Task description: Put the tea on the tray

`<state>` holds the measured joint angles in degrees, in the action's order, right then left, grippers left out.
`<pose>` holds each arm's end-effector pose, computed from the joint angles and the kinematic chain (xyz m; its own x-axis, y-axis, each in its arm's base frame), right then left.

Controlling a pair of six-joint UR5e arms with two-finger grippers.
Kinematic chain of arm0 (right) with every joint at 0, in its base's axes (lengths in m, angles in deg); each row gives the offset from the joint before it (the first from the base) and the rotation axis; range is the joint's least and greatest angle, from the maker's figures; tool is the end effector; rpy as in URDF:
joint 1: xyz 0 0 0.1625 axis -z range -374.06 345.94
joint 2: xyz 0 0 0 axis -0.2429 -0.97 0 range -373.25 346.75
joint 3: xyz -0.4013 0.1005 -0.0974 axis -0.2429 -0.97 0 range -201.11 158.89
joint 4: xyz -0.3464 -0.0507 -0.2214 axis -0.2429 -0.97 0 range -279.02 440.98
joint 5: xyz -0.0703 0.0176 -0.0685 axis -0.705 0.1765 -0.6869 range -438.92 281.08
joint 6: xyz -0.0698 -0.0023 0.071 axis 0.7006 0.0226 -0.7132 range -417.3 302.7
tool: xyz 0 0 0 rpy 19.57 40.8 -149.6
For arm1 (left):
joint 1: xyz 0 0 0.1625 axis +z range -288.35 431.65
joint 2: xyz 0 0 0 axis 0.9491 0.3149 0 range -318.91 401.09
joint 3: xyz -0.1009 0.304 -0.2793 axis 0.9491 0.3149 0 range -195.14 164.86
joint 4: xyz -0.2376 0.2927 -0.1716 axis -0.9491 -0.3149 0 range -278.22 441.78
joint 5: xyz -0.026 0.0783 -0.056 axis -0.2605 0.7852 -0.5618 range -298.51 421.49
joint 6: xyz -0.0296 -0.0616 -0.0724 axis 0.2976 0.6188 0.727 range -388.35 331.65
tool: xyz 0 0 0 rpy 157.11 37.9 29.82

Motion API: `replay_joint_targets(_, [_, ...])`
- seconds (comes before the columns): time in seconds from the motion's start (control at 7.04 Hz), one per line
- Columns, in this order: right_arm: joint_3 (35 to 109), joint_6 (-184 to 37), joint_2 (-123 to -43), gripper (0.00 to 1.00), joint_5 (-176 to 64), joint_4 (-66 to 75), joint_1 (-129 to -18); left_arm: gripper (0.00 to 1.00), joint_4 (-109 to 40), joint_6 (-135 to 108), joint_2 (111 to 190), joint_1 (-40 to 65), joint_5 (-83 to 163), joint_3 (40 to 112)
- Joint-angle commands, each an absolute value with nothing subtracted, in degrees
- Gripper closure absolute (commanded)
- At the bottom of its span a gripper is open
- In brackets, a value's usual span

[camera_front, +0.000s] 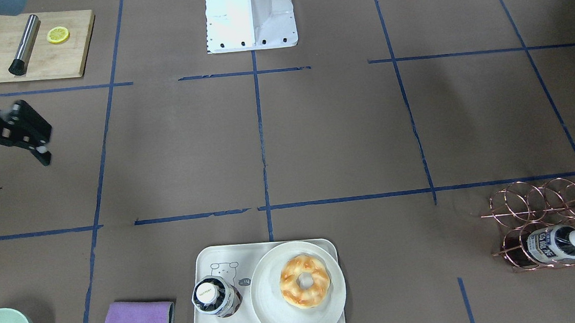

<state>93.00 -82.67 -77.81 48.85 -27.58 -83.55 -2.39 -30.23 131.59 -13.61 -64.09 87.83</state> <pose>-0.1295 -0.5527 0.2640 0.6977 -0.1732 0.6952 0.0015 0.9707 0.2403 -0.0343 -0.4992 0.5631 0.8010 0.1766 -0.5720 -0.1084 0.9825 0.1516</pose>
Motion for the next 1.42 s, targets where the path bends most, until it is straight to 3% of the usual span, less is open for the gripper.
replay_joint_targets(0.0, [95.7,-59.6,-94.6,0.00,58.8,-28.4,-93.3,0.00,-2.9,-35.9,132.1,-18.9,-71.9,79.1])
replay_joint_targets(0.28, [93.1,-44.7,-101.1,0.00,59.2,-28.4,-99.5,0.00,-3.0,-35.1,131.9,-19.1,-73.1,78.6])
replay_joint_targets(0.71, [75.7,-37.5,-105.1,0.00,59.5,-16.7,-108.3,0.00,-2.8,-34.7,131.4,-19.1,-73.3,79.4])
replay_joint_targets(1.28, [75.2,-46.1,-108.6,0.00,59.7,-11.6,-108.4,0.00,-2.8,-34.6,131.3,-19.1,-73.4,79.3])
